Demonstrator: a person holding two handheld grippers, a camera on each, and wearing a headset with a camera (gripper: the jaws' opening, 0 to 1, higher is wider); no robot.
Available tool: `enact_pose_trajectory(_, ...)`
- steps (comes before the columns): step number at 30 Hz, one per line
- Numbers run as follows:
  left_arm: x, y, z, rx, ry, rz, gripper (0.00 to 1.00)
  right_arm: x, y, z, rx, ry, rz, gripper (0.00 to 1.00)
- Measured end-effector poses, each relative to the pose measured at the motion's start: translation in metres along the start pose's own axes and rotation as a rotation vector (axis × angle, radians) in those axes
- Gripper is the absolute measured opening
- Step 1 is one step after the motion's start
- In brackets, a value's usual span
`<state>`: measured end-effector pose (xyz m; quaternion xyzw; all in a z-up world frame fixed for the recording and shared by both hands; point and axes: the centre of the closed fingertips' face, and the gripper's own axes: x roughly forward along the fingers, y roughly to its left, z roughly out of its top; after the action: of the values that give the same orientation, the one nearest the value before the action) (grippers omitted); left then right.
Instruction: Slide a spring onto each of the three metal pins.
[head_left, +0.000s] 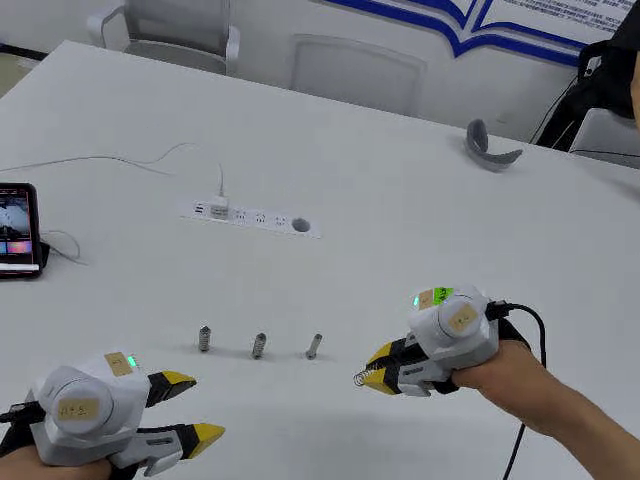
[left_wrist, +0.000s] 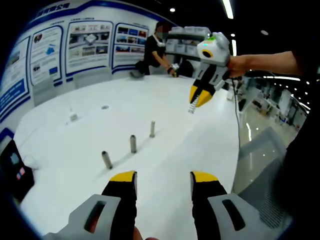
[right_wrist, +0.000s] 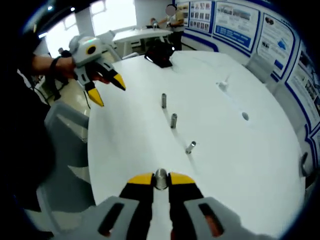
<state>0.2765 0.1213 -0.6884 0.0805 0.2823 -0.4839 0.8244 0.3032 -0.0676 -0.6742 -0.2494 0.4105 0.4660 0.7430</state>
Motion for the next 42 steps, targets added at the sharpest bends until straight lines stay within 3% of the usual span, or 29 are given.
enact_pose_trajectory(8,-0.009,0.001,-0.008,-0.013,0.007,0.020,0.51,0.004,-0.015,-0.003,-0.001,0.016,-0.023,0.12)
enact_pose_trajectory(21,-0.026,0.009,-0.017,-0.022,0.026,0.064,0.63,0.028,-0.039,0.015,0.011,0.015,-0.049,0.12)
enact_pose_trajectory(33,-0.046,0.019,-0.018,-0.070,0.001,0.111,0.67,0.052,-0.056,0.035,-0.008,0.015,-0.054,0.12)
enact_pose_trajectory(42,-0.056,0.022,-0.017,-0.085,-0.006,0.133,0.68,0.069,-0.064,0.037,-0.038,0.048,-0.051,0.12)
